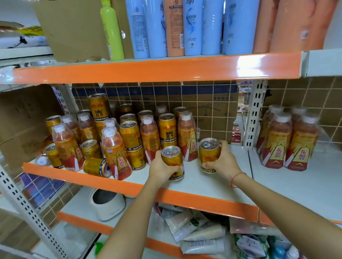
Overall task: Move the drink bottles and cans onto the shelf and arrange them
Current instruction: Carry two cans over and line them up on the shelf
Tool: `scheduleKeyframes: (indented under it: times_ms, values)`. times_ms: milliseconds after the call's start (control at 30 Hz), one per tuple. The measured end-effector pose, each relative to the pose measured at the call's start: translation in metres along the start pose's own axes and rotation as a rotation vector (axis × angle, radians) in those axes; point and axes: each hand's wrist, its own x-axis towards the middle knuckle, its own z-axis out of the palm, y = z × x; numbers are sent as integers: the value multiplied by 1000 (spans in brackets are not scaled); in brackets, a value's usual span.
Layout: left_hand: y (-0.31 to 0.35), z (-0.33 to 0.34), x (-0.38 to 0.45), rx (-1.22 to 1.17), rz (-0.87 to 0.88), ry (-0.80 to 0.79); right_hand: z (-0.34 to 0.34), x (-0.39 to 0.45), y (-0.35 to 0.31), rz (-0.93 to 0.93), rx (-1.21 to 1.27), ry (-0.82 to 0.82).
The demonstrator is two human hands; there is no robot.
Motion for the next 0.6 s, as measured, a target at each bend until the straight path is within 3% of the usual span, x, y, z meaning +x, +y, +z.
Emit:
scheduleKeyframes:
  times_ms: [267,600]
  values:
    - [43,27,-20,61,70,-32,-64,-34,14,59,-55,172]
    - [111,109,-60,126,185,-237,-165,-80,41,117,-84,323]
